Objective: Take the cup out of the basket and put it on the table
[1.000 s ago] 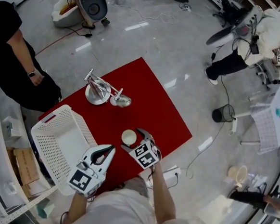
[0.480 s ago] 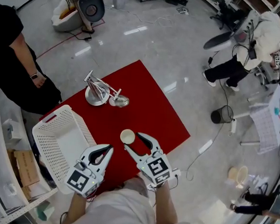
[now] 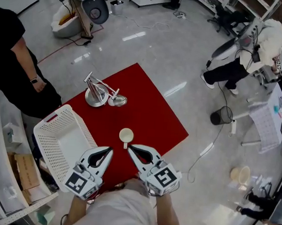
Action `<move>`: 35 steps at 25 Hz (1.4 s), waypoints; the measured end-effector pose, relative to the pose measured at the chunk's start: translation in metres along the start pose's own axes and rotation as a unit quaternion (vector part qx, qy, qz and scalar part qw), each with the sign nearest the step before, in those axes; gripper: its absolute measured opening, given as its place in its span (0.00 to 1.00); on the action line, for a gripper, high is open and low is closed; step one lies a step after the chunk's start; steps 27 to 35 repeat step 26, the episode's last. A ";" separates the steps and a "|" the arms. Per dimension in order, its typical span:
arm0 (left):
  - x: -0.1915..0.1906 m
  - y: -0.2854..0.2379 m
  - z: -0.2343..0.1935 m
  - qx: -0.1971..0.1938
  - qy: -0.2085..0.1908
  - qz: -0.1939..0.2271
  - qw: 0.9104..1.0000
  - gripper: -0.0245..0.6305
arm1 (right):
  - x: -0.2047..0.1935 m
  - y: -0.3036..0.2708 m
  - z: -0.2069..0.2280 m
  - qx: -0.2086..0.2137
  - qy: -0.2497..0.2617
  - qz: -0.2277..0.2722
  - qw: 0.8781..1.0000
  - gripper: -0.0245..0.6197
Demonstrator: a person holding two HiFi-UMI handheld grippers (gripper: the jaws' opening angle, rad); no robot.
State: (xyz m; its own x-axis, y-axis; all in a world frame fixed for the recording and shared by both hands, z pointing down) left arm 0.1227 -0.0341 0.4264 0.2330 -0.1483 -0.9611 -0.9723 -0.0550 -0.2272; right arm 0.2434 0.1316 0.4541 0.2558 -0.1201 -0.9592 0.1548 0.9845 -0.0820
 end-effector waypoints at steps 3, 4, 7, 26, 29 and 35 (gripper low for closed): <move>0.002 0.006 0.006 -0.001 0.005 0.008 1.000 0.05 | -0.004 0.003 -0.014 0.009 0.001 -0.009 1.000 0.05; 0.002 0.009 0.008 -0.001 0.005 0.008 1.000 0.05 | -0.005 0.004 -0.018 0.010 0.000 -0.009 1.000 0.05; 0.002 0.019 0.011 0.000 0.003 0.012 1.000 0.05 | -0.008 0.006 -0.027 0.014 0.000 -0.010 1.000 0.05; 0.001 0.052 0.014 0.005 -0.016 0.021 1.000 0.05 | -0.014 0.008 -0.056 0.003 0.016 -0.026 1.000 0.05; 0.001 0.052 0.014 0.005 -0.016 0.021 1.000 0.05 | -0.014 0.008 -0.056 0.003 0.016 -0.026 1.000 0.05; 0.001 0.052 0.014 0.005 -0.016 0.021 1.000 0.05 | -0.014 0.008 -0.056 0.003 0.016 -0.026 1.000 0.05</move>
Point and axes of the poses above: the fingertips, and each gripper's own axes: y backward along the fingers, z to its right, x out of its top, the point moved 10 cm from there along y, backward along the fingers, and after that the axes turned 15 degrees about x, right-handed, at the moved point
